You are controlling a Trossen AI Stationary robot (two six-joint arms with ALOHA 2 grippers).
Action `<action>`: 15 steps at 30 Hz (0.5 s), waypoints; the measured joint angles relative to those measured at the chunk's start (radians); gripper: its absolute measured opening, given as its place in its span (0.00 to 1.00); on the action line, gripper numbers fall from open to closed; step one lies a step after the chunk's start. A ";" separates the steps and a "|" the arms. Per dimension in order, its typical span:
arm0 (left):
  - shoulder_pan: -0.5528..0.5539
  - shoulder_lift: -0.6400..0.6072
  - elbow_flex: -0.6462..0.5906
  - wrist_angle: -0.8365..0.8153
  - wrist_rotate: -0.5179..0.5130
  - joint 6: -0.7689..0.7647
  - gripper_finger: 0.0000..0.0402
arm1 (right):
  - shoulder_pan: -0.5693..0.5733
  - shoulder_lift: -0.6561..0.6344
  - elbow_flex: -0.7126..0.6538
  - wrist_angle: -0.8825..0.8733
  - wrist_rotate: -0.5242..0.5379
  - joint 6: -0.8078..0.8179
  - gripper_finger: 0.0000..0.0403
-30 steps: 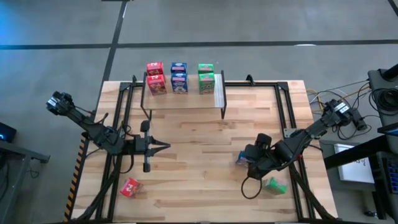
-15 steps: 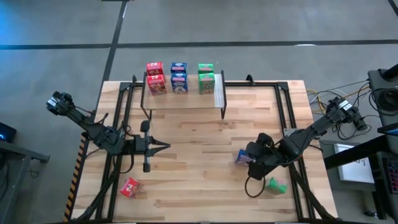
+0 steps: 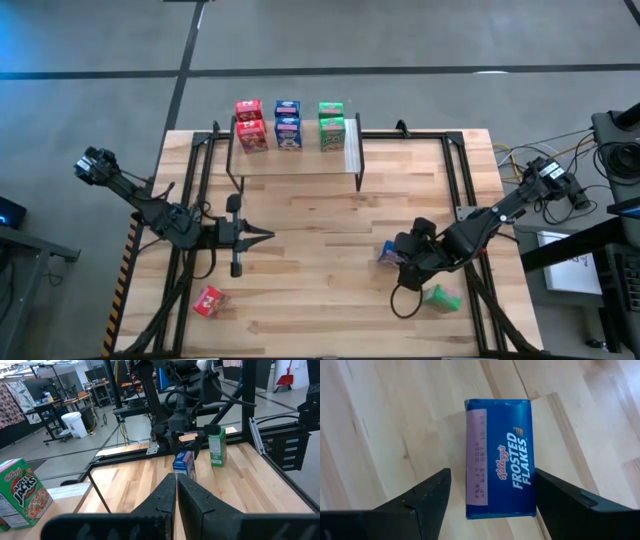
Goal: Stack cereal on shelf
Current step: Put the blue cereal box on the shelf aligned with the blue cereal boxes
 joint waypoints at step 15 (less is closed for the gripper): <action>0.000 0.000 -0.001 0.001 0.000 0.002 0.00 | 0.000 0.000 -0.010 0.010 0.000 -0.002 0.39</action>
